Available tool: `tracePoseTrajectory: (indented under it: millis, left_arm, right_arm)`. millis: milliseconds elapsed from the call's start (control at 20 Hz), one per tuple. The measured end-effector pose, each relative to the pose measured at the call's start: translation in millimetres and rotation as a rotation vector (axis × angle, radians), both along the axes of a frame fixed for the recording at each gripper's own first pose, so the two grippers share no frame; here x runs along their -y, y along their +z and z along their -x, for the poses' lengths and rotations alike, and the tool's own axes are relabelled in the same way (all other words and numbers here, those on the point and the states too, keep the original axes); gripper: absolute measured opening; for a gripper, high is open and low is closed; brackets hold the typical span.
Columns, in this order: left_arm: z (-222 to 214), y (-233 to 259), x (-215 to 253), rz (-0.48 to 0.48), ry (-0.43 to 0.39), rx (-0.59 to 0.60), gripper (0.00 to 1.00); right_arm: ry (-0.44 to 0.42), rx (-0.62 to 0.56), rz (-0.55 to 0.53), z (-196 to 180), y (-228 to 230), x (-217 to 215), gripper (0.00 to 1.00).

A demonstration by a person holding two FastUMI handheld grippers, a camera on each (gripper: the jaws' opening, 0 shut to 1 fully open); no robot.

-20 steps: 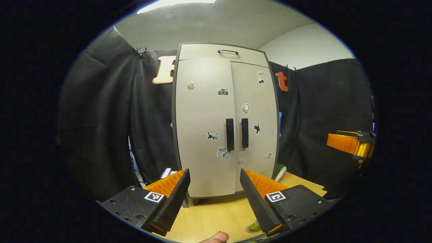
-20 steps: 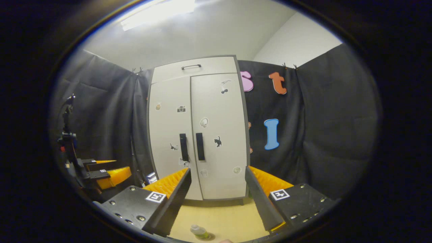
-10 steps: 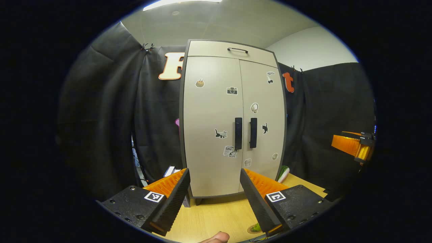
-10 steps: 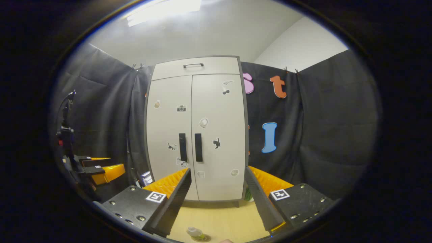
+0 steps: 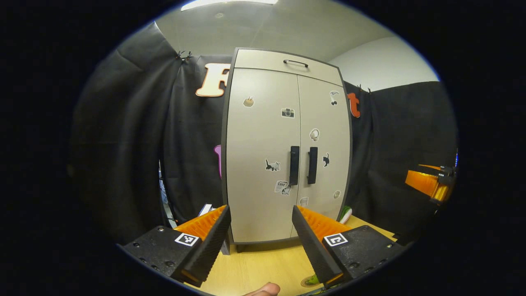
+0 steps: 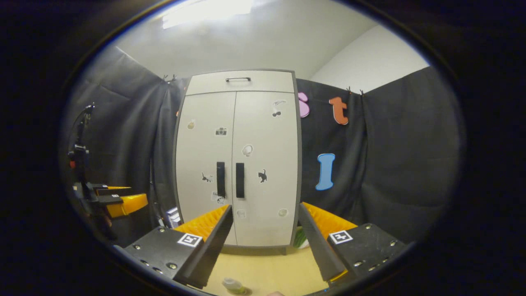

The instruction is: Grasp the bottle in the cabinet with the left hand and place it on the coaster, then close the right door with the right hand and the left door with the left hand.

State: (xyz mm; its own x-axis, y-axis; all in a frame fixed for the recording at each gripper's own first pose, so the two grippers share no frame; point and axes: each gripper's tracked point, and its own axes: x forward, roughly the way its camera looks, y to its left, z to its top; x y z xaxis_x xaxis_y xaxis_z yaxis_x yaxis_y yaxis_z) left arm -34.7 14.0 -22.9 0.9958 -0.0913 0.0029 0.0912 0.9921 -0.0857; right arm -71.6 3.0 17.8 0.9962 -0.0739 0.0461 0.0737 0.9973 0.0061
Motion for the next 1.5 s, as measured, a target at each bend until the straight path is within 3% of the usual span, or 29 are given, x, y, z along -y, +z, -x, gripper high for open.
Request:
tracePoseTrajectory:
  millis: [100,350,400,550,650,950,1000,1050,1200,1500]
  left_arm:
    - [-2.2,-1.4,7.0,0.001,0.001,-0.001,0.96]
    - [-7.0,7.0,30.9,0.000,0.000,0.001,0.96]
    - [-7.3,11.5,35.0,0.005,0.002,0.009,0.96]
    - [-7.7,19.7,47.1,0.010,0.004,0.022,0.96]
    - [-8.0,23.1,57.4,0.004,0.000,0.025,0.96]
    - [-13.9,24.8,90.2,-0.015,-0.005,0.036,0.96]
    - [-15.6,24.3,96.4,-0.015,-0.007,0.034,0.96]
    - [-17.1,22.8,100.4,-0.020,-0.006,0.030,0.96]
    - [-24.2,16.0,109.7,-0.040,-0.001,0.013,0.96]
    - [-34.8,17.5,139.4,-0.044,-0.001,0.011,0.96]
  right_arm:
    - [0.006,0.005,-0.004,-1.9,0.8,2.9,0.93]
    - [0.028,0.021,-0.023,-3.1,17.2,20.0,0.96]
    - [0.026,0.027,-0.025,-3.4,20.9,26.8,0.92]
    - [0.008,0.049,-0.033,-1.6,27.0,47.5,0.96]
    - [0.007,0.057,-0.038,0.5,27.2,57.7,0.92]
    - [0.019,0.085,-0.019,1.3,34.0,80.9,0.96]
    - [0.026,0.088,-0.021,0.1,34.6,82.9,0.92]
    - [0.035,0.088,-0.025,-0.9,32.8,84.9,0.96]
    - [0.044,0.088,-0.022,-5.7,30.6,95.2,0.93]
    - [0.051,0.078,-0.027,-17.6,22.0,118.2,0.97]
